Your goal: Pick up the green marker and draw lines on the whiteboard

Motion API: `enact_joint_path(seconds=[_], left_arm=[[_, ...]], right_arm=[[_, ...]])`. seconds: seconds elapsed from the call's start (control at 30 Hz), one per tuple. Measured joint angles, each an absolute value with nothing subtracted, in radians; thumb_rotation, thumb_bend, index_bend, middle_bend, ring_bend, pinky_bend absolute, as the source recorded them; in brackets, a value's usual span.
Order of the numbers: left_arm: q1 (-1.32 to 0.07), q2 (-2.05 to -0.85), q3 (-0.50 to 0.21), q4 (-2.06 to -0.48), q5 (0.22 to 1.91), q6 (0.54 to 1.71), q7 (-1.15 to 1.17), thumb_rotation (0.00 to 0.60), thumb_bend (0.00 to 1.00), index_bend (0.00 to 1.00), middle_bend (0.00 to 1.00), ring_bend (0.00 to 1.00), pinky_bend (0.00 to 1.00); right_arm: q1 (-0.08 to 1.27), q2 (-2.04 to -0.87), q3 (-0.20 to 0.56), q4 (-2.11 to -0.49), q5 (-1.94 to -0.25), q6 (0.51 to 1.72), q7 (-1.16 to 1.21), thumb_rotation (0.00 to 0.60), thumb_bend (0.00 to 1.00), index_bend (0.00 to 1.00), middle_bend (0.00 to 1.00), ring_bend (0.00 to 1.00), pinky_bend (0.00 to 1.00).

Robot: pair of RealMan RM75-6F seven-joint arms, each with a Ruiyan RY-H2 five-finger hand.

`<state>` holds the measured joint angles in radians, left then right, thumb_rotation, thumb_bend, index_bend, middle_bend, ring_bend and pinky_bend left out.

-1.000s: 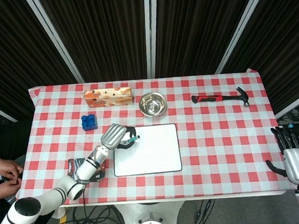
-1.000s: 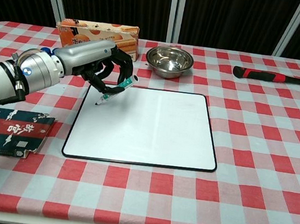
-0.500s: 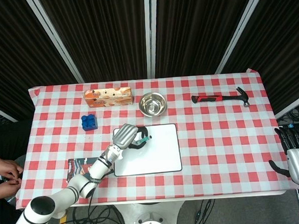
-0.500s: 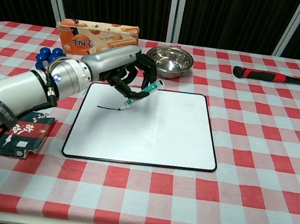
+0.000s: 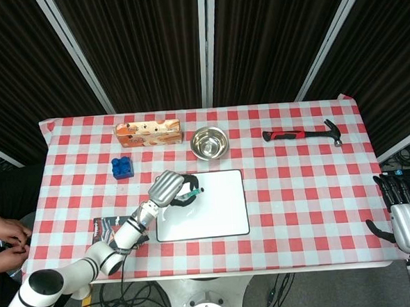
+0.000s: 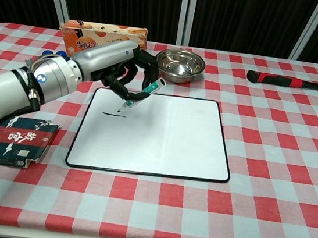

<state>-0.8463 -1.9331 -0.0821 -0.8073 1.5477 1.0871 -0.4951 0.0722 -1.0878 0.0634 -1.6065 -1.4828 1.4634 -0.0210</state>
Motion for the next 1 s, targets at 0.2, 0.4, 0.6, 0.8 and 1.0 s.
enact_joint_path(seconds=[0.2,0.4,0.6,0.8,1.0], left_arm=[[-0.815,-1.922,-0.065,-0.809,1.538,1.085,-0.486,0.600,0.45,0.56,0.62,0.76,1.00],[-0.815,-1.929,-0.064,-0.800,1.538,1.077,-0.494,0.600,0.45,0.56,0.62,0.76,1.00],[-0.827,-1.954,-0.068,-0.771,1.540,1.063,-0.506,0.600,0.45,0.56,0.62,0.76,1.00],[-0.851,-1.989,-0.075,-0.748,1.546,1.053,-0.516,0.600,0.45,0.56,0.62,0.76,1.00],[-0.886,-2.019,-0.087,-0.733,1.554,1.041,-0.515,0.600,0.45,0.56,0.62,0.76,1.00]], right_arm=[[0.074,-1.087,0.063,-1.615,-1.487,1.465,-0.032,0.600,0.14,0.00,0.07,0.00,0.00],[0.076,-1.087,0.064,-1.622,-1.484,1.460,-0.043,0.600,0.14,0.00,0.07,0.00,0.00],[0.074,-1.085,0.066,-1.623,-1.473,1.459,-0.046,0.600,0.14,0.00,0.07,0.00,0.00],[0.070,-1.083,0.066,-1.618,-1.464,1.457,-0.039,0.600,0.14,0.00,0.07,0.00,0.00],[0.062,-1.081,0.065,-1.604,-1.455,1.460,-0.020,0.600,0.14,0.00,0.07,0.00,0.00]])
